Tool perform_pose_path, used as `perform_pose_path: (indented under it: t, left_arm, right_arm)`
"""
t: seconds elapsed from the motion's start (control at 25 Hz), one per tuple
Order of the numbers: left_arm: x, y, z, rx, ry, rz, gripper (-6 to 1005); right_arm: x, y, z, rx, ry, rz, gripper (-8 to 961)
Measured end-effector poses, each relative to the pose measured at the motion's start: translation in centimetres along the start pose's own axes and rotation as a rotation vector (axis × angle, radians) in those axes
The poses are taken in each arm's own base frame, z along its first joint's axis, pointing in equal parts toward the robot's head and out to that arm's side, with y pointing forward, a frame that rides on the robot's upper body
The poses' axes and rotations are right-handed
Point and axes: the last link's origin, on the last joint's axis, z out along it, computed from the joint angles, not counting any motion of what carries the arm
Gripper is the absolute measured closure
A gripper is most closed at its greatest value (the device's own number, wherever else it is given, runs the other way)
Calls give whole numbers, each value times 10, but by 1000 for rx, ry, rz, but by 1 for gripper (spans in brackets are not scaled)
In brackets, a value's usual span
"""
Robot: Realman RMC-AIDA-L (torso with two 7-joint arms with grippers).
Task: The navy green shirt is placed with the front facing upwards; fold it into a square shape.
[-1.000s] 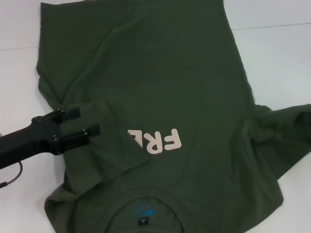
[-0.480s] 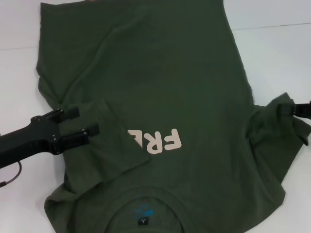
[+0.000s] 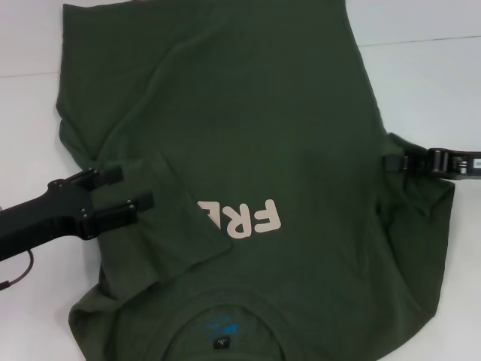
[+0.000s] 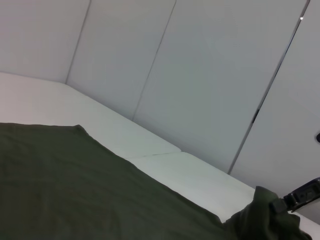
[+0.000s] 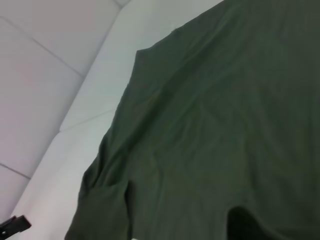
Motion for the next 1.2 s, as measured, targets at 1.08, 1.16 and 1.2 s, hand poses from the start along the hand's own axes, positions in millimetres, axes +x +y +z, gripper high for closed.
perform_pose_path:
  t: [1.08, 1.16, 1.2]
  left_arm:
    - [-3, -1, -2, 16, -5, -8, 79]
    - [-4, -1, -2, 16, -5, -10, 79]
    - [-4, -1, -2, 16, -5, -11, 79]
  right_arm:
    - [2, 3, 10, -36, 4, -56, 223]
    - [5, 2, 7, -39, 21, -46, 226]
    - [6, 3, 6, -46, 34, -43, 228]
